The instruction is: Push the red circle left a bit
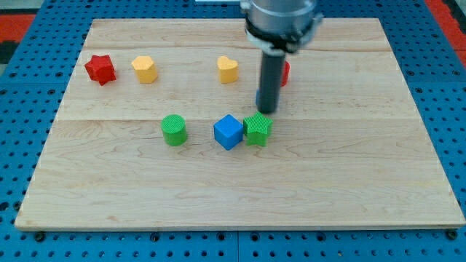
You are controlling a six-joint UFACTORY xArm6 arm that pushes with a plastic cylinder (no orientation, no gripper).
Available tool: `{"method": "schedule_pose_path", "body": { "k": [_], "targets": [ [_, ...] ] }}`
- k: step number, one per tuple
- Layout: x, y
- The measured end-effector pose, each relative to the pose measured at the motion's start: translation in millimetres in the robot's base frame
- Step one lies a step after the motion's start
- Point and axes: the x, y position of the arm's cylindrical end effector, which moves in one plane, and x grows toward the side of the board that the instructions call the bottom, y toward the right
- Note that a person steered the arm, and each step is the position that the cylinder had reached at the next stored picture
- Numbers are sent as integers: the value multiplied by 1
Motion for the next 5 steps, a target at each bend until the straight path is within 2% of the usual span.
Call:
{"method": "schedule_pose_path", "body": {
  "k": [1, 2, 3, 4, 5],
  "targets": [
    [16, 29],
    [24, 85],
    [-31, 116],
    [-59, 86],
    [-70, 52]
  ]
}}
